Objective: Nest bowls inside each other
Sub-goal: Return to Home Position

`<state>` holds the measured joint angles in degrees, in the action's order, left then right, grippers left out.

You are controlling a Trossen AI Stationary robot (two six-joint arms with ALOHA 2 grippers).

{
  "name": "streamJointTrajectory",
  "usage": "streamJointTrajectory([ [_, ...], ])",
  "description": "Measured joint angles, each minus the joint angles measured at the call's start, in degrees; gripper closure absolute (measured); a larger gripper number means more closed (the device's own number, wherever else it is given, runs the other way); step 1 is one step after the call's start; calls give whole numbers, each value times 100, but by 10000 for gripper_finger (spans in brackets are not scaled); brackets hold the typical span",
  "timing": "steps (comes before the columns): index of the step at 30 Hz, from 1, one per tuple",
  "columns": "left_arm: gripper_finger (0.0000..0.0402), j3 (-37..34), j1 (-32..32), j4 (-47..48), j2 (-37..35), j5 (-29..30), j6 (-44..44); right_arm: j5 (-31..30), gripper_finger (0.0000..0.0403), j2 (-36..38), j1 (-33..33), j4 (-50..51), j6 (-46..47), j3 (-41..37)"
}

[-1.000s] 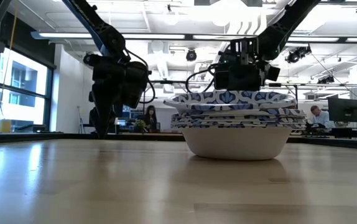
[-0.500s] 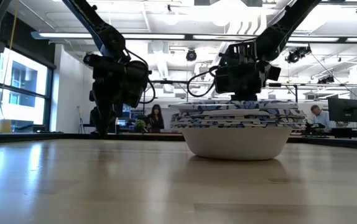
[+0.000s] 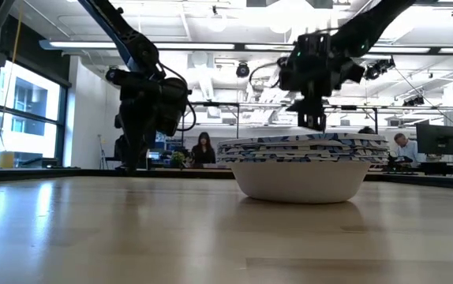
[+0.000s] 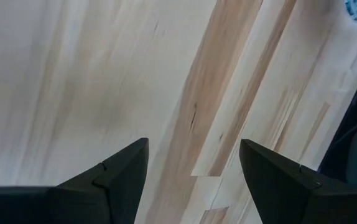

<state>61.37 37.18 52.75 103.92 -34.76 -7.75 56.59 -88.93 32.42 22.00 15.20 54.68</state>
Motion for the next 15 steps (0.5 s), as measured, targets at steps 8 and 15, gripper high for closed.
streamJointTrajectory([
  [8, 161, 767, -5, 18, -41, -378, 4, -613, 216, 923, 124, -2, -435, 0],
  [15, 161, 1847, -7, -51, -401, -385, 0, -1322, 217, 1701, 171, -9, -955, 0],
])
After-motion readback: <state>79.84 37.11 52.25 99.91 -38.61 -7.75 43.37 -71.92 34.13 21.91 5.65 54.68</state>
